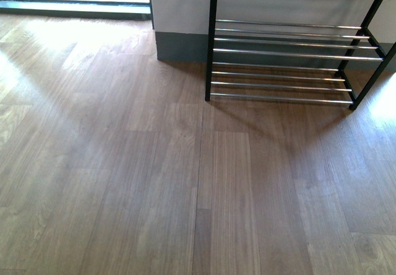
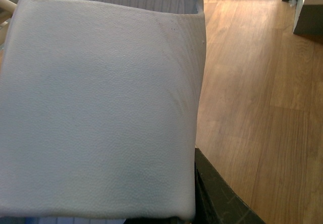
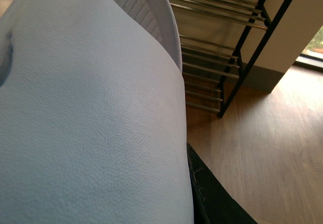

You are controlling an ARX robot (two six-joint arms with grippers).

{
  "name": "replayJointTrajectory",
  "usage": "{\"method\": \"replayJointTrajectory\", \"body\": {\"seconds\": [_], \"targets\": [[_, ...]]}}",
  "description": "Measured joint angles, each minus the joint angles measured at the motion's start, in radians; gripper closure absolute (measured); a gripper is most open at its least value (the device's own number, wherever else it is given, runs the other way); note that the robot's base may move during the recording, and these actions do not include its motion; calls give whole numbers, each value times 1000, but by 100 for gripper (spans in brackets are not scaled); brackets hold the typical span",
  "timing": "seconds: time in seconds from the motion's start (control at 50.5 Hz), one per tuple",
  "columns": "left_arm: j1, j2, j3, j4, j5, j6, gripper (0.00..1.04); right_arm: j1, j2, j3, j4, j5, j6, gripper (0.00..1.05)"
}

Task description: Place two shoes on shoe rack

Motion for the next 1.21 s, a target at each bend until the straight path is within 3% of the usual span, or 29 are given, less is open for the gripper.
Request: {"method": "replayJointTrajectory", "body": {"seconds": [1.209], "targets": [[-1, -3, 0, 0, -6, -12, 103, 0, -1, 0, 0, -4, 0, 103]]}}
